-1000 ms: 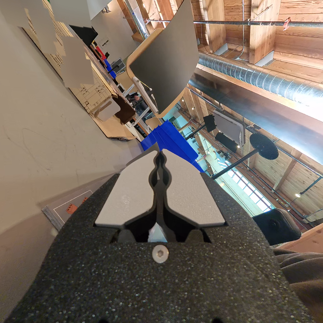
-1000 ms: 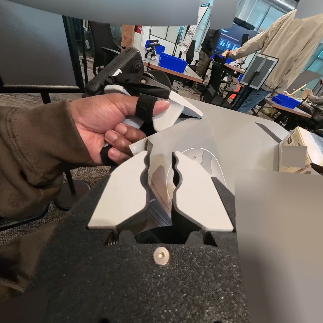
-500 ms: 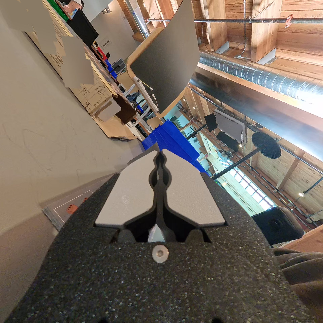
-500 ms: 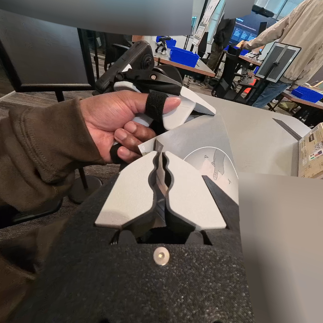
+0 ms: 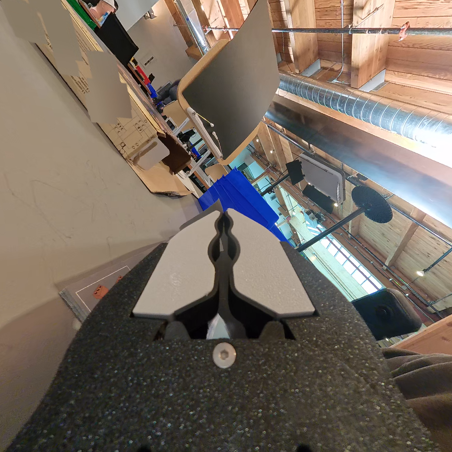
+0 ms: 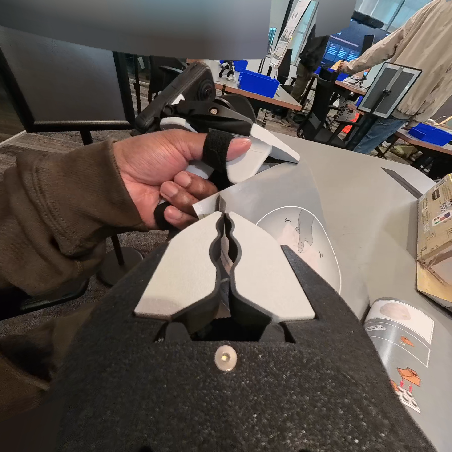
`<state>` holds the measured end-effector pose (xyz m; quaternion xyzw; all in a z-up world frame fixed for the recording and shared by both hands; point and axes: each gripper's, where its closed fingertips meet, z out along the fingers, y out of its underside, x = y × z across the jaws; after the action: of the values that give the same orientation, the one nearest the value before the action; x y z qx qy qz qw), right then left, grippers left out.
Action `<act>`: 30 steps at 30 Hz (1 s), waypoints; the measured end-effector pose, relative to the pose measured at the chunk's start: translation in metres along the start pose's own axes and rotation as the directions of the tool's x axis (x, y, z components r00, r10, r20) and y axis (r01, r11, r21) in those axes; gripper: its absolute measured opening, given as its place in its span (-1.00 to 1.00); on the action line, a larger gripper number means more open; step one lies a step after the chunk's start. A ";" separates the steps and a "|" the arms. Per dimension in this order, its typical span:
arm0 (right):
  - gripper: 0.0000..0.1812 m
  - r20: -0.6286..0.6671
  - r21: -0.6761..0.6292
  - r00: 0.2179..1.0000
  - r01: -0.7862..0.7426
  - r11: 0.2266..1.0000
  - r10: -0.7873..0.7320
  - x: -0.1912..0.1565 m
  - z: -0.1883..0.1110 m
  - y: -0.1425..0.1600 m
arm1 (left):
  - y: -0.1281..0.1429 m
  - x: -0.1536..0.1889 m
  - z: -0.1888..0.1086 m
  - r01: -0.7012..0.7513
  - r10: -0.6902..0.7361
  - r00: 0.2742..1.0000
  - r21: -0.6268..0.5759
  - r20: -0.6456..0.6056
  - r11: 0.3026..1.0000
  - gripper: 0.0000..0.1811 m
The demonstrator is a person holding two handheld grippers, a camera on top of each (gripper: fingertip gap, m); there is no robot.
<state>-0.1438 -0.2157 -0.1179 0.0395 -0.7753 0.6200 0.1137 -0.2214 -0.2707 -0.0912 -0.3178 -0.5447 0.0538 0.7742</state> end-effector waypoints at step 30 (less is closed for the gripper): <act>-1.00 -0.200 0.023 0.972 -0.123 0.992 0.125 0.062 -0.040 0.013 | -0.013 -0.020 -0.016 -0.169 0.176 0.975 -0.061 0.135 0.984 -0.86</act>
<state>-0.2019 -0.1687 -0.1085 -0.0714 -0.7574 0.6309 0.1524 -0.2188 -0.2962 -0.1037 -0.3783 -0.5690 0.1292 0.7186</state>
